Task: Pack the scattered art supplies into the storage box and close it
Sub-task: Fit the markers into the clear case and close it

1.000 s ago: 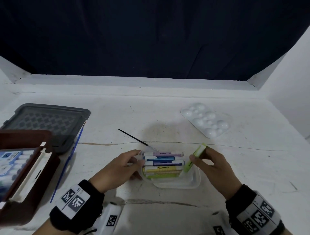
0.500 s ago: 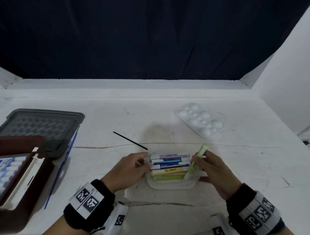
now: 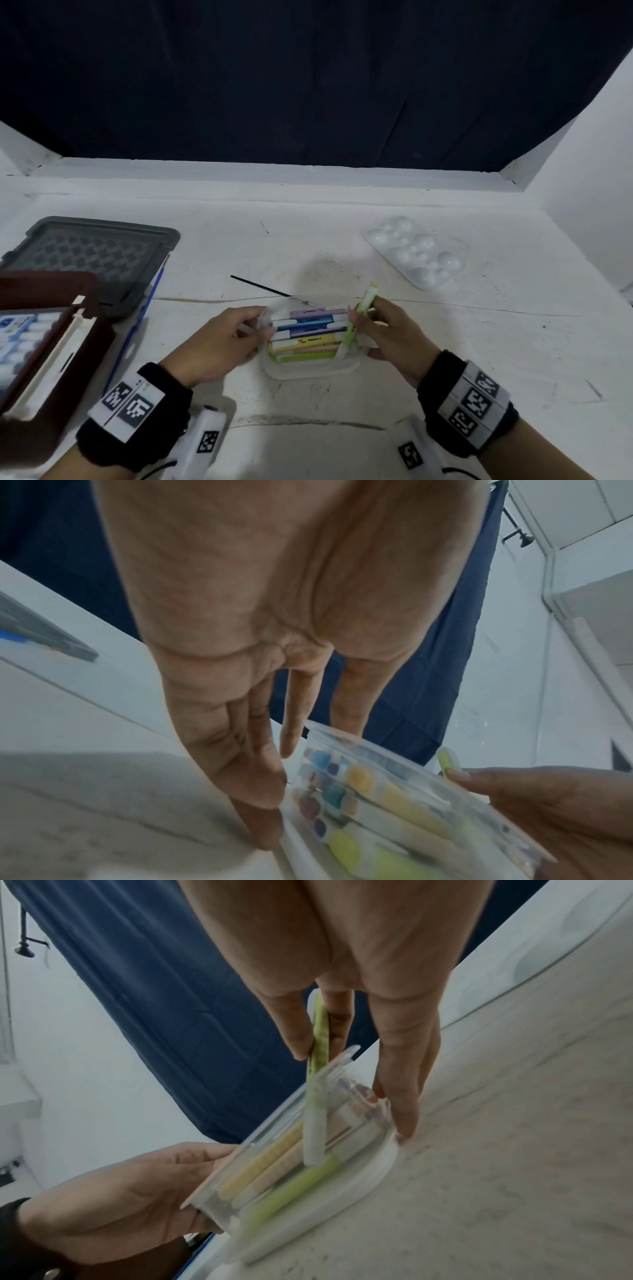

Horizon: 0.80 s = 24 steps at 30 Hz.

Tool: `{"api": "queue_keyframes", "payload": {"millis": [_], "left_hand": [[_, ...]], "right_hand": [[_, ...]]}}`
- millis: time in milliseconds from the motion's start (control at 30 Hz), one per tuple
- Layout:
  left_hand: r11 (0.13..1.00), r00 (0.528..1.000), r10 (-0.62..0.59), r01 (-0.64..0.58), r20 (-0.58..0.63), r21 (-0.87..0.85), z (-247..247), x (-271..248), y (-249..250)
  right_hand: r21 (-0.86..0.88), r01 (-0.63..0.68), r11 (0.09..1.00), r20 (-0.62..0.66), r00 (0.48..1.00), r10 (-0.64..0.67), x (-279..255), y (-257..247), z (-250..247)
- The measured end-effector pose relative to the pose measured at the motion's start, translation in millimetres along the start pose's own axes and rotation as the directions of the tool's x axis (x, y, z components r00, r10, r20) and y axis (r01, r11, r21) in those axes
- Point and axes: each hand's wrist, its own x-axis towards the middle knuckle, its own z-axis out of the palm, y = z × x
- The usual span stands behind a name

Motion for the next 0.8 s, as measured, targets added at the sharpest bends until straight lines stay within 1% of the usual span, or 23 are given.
{"api": "queue_keyframes", "payload": {"millis": [133,200,267,333,367,433,467,567,633,700,733,800], "left_hand": [[0.998,0.996,-0.031,0.027,-0.084,-0.052,-17,-10,-11],[0.995,0.992,-0.046,0.036,-0.114,-0.093,-23,-17,-17],[0.990,0.991,-0.058,0.042,-0.124,-0.131,-28,-21,-21],[0.991,0.990,-0.061,0.045,-0.129,-0.124,-30,-26,-24],[0.994,0.989,-0.055,0.041,-0.137,-0.104,-29,-28,-24],[0.999,0.986,-0.018,0.011,-0.167,-0.040,-28,-31,-24],[1.000,0.981,0.010,-0.009,-0.194,0.006,-27,-31,-25],[0.981,0.961,0.097,-0.048,-0.257,0.190,-25,-33,-25],[0.951,0.957,0.162,-0.086,-0.240,0.298,-25,-33,-22],[0.927,0.961,0.192,-0.112,-0.197,0.359,-24,-34,-19],[0.916,0.963,0.197,-0.113,-0.186,0.385,-23,-34,-19],[0.897,0.964,0.189,-0.091,-0.188,0.434,-20,-32,-19]], "right_hand": [[-0.008,0.005,1.000,0.084,0.996,-0.004,12,-8,24],[-0.045,0.031,0.999,0.108,0.994,-0.026,15,-11,32],[-0.171,0.126,0.977,0.112,0.988,-0.108,19,-12,35],[-0.350,0.219,0.911,0.117,0.975,-0.190,20,-16,33],[-0.405,0.241,0.882,0.118,0.970,-0.211,21,-17,31],[-0.428,0.273,0.861,0.099,0.962,-0.256,20,-20,28],[-0.457,0.300,0.837,0.081,0.951,-0.297,20,-20,27],[-0.593,0.345,0.728,0.055,0.919,-0.391,16,-19,27],[-0.632,0.363,0.684,0.058,0.903,-0.426,11,-20,28],[-0.634,0.387,0.669,0.085,0.895,-0.437,5,-21,30],[-0.619,0.397,0.677,0.099,0.895,-0.435,2,-22,31],[-0.537,0.400,0.743,0.104,0.905,-0.412,-5,-24,32]]}}
